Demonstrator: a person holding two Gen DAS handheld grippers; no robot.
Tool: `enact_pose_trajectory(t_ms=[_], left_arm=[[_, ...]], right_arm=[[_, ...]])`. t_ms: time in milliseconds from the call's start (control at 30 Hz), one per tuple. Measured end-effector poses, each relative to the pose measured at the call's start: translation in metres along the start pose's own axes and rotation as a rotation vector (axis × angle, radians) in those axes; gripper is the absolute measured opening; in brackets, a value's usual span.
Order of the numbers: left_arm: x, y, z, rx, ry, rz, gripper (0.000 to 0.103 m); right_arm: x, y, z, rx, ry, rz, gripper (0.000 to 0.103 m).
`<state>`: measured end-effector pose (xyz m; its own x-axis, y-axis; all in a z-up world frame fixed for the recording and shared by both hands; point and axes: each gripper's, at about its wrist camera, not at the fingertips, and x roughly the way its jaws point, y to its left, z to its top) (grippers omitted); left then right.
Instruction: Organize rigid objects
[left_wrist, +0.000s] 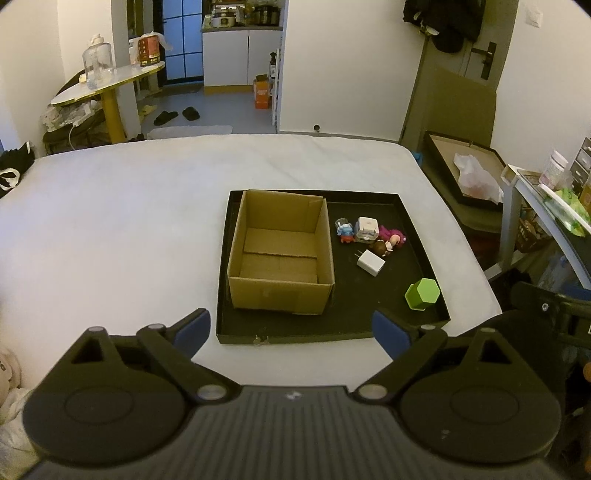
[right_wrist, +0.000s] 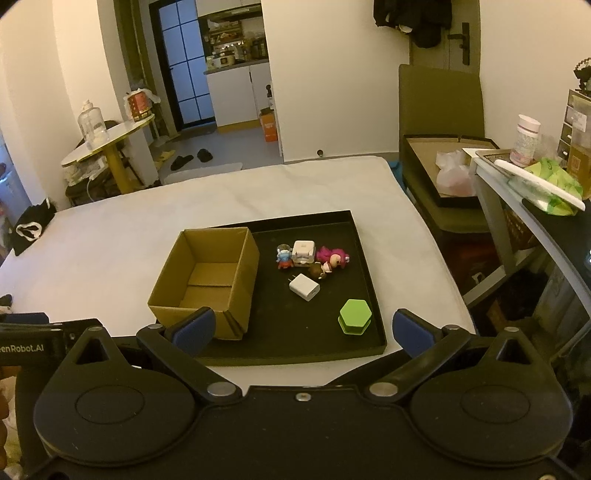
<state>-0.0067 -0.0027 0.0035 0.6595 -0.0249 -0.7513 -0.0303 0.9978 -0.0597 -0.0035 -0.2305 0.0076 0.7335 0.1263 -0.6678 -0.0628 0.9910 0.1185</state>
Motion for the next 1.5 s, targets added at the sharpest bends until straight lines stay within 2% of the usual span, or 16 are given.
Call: enact_pose_trajectory(t_ms=[1500], left_arm=[[-0.008,0.0017,0.0036,-0.016,-0.015,-0.009,0.095]], right_arm=[[-0.0007,0.0012,-0.0026,0.012,0.003,0.004,0.103]])
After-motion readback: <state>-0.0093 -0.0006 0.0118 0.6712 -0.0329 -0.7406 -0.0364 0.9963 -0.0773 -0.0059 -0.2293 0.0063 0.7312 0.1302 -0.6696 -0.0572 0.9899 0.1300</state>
